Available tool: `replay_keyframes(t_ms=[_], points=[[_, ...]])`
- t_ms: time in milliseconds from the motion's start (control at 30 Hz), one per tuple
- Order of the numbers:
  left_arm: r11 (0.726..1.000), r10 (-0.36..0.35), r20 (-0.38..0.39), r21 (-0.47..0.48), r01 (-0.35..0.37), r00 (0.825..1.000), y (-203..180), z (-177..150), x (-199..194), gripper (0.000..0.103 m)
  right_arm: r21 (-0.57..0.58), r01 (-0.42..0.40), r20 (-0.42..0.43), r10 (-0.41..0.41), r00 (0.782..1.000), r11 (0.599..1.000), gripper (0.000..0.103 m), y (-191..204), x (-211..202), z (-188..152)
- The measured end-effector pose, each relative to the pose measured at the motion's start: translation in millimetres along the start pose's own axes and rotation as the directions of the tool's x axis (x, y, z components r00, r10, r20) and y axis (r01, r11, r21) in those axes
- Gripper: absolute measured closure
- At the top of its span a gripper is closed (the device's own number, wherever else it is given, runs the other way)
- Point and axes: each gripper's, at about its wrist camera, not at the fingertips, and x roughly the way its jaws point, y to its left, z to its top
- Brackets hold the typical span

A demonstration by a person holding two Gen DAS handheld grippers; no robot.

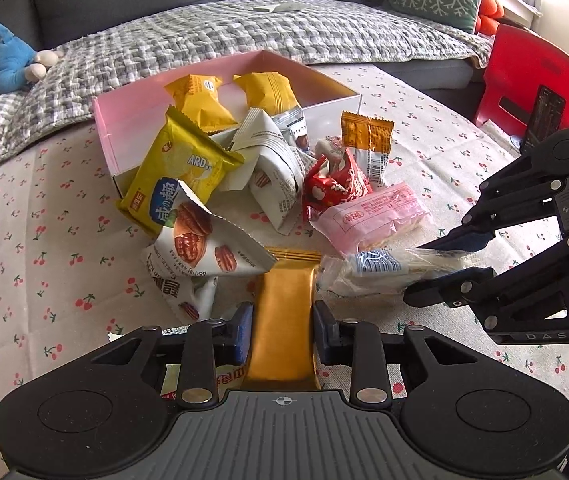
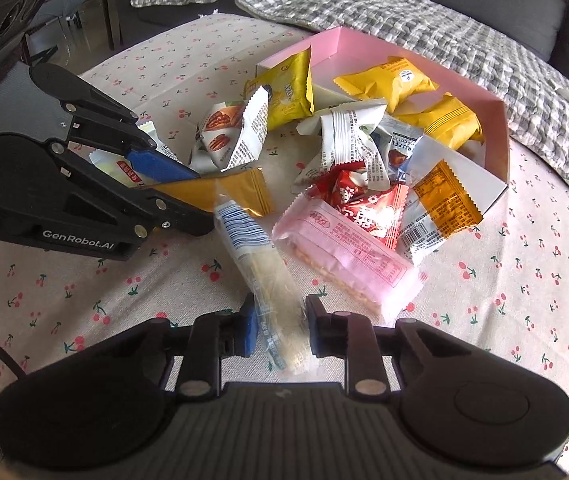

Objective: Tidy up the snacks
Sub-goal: 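Carry both bars into the pink box and open both tools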

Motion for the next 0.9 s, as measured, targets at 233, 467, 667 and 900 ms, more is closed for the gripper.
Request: replay_keyframes(t_ms=[233, 467, 667, 900], points=[[1.0, -0.017, 0.028, -0.023, 0.017, 0.999, 0, 3, -10, 0.074, 0.045, -0.048, 0.027, 0.047, 0.999, 0.998, 0.086, -1, -13, 0], [0.999, -0.035, 0.067, -0.038, 0.038, 0.997, 1, 9, -23, 0.074, 0.101, -0.111, 0.077, 0.103, 0.992, 0.989, 0.087, -6, -28, -1], [0.998, -0.035, 0.106, -0.046, 0.04, 0.994, 2, 15, -33, 0.074, 0.14, -0.173, 0.124, 0.156, 0.98, 0.975, 0.087, -11, -38, 2], [0.997, -0.03, 0.151, -0.067, 0.041, 0.988, 8, 22, -44, 0.074, 0.193, -0.198, 0.177, 0.164, 0.97, 0.961, 0.087, -22, -48, 4]])
